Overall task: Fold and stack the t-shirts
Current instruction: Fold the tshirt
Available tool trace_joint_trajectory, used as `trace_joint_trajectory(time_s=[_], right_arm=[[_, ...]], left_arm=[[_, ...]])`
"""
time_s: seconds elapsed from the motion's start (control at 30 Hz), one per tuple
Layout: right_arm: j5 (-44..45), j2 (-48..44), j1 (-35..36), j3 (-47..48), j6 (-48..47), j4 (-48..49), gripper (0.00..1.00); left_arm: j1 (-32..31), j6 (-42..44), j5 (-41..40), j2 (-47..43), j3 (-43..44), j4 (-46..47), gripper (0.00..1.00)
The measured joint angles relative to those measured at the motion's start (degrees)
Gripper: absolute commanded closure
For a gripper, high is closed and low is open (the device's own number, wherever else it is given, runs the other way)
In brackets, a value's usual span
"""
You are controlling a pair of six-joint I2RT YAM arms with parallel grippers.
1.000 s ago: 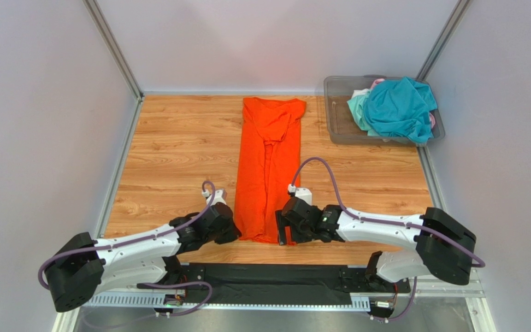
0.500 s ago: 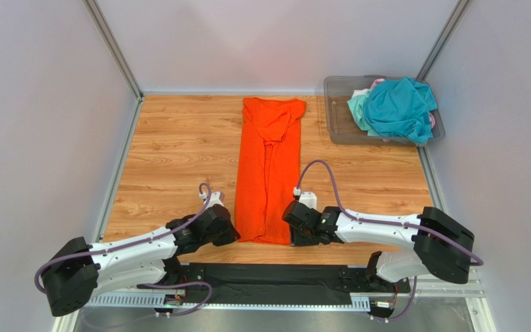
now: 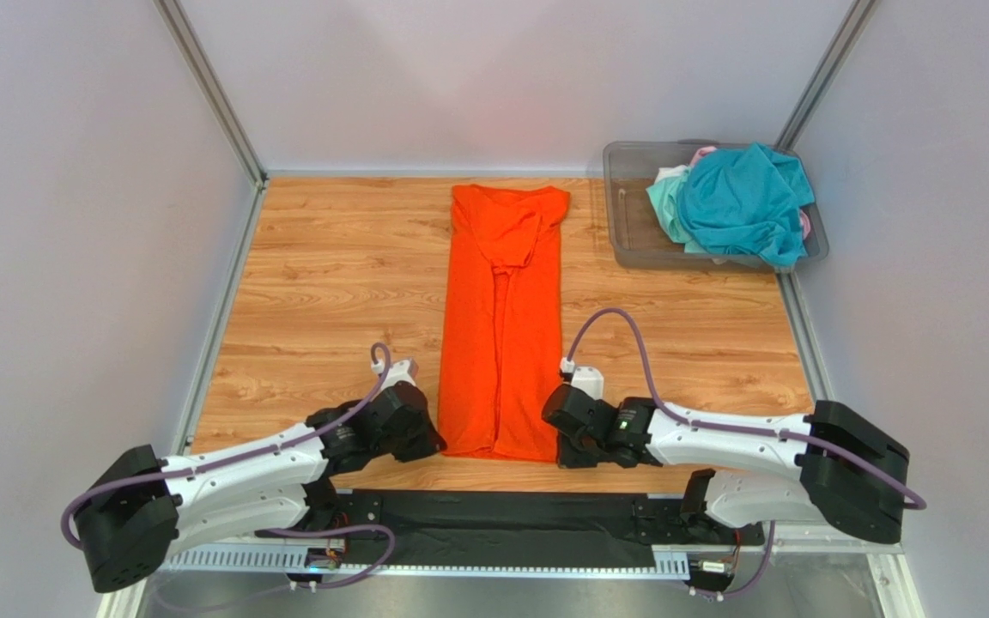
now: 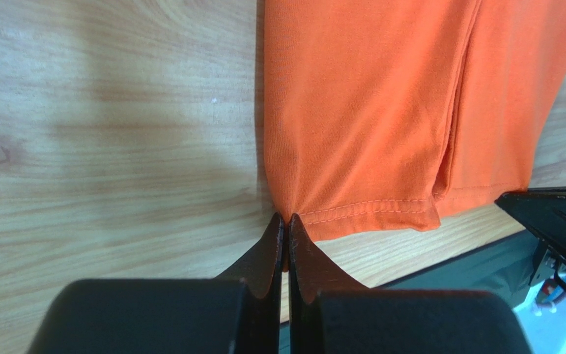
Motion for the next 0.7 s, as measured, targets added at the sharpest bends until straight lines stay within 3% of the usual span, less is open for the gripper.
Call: trace_joint_trajectory(time_s=[0.17, 0.43, 0.7], right_arm=[[-0.2, -2.1, 3.7, -0.5, 0.2, -0.2, 1.00], [1.6, -4.5, 12.0, 0.2, 2.6, -3.7, 1.00], [5.7, -10.5, 13.0, 2.0, 2.2, -6.3, 1.00]], left_arm=[[-0.9, -0.4, 2.6, -3.0, -0.3, -4.0, 1.00], [-8.7, -4.3, 4.1, -14.8, -1.2, -16.4, 1.00], [-9.1, -5.6, 1.6, -19.4, 0.9, -22.9, 1.00]])
